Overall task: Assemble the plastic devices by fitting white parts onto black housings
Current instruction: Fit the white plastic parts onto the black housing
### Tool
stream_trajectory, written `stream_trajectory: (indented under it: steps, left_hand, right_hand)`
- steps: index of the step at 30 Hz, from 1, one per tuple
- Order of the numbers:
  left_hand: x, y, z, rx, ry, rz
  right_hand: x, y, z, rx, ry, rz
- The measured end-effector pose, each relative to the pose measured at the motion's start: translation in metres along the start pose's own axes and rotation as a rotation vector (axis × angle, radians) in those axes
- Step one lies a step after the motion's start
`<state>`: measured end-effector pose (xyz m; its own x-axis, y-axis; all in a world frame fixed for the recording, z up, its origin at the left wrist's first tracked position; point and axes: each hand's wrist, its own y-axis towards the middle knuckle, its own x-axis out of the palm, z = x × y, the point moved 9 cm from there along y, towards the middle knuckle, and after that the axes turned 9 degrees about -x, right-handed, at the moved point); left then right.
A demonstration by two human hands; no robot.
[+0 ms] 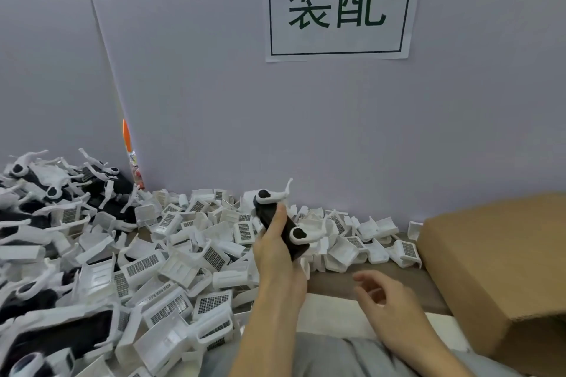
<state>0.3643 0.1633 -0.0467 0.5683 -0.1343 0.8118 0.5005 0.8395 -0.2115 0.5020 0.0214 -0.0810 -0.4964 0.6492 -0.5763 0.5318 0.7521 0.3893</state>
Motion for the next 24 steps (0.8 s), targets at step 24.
stream_trajectory:
  steps: [24]
  left_hand:
    - [-0.019,0.014,-0.009,0.128,0.193,0.131]
  right_hand:
    - [0.066,0.053,-0.044,-0.134,-0.243,-0.271]
